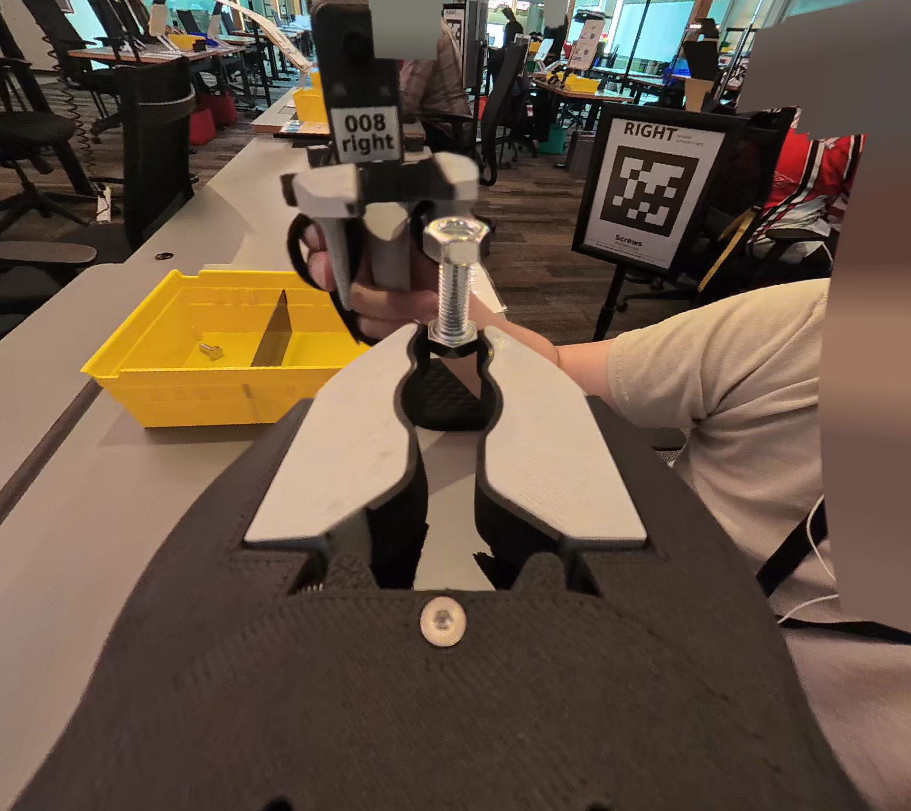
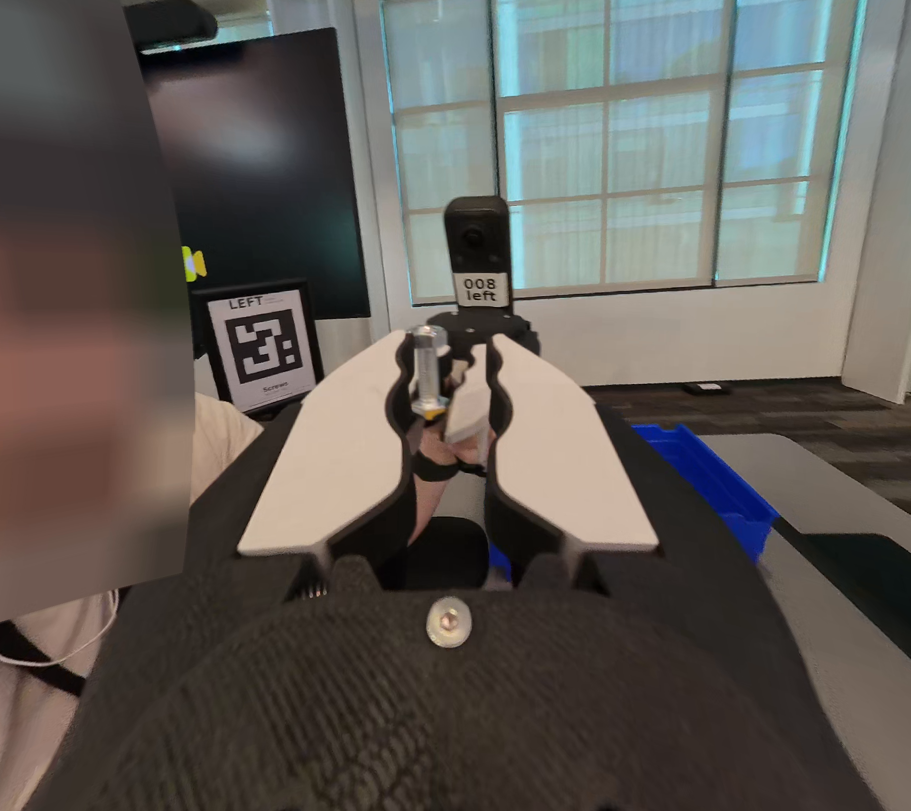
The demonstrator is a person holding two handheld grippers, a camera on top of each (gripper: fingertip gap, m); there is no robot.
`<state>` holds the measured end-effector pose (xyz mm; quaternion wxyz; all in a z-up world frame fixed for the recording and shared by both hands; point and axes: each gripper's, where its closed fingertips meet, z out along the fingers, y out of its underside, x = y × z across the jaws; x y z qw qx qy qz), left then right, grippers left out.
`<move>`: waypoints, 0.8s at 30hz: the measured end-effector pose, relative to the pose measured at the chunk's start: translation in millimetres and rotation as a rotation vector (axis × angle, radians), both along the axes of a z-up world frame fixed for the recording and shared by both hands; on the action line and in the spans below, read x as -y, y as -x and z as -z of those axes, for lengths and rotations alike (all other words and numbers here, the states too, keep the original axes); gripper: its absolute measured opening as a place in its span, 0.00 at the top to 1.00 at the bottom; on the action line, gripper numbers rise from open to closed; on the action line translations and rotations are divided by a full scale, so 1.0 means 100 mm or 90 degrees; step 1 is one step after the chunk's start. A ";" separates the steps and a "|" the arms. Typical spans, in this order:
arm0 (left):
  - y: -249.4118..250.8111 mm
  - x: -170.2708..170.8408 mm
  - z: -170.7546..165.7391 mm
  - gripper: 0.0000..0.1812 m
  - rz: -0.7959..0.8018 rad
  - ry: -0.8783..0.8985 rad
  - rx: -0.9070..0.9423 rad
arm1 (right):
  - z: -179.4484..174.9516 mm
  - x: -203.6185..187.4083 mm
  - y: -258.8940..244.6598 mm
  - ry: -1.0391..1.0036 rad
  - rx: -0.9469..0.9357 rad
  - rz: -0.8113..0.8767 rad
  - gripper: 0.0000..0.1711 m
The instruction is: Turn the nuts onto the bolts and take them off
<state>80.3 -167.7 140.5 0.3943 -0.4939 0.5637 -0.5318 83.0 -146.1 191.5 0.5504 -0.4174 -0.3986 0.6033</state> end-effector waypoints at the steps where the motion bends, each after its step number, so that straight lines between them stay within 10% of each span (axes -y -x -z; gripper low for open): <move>1: -0.01 -0.01 0.01 0.90 -0.002 0.001 -0.002 | 0.00 0.04 0.04 -0.012 0.007 0.002 0.82; 24: -0.08 -0.04 0.06 0.90 -0.020 0.000 -0.013 | 0.10 0.02 0.23 -0.041 0.083 0.093 0.83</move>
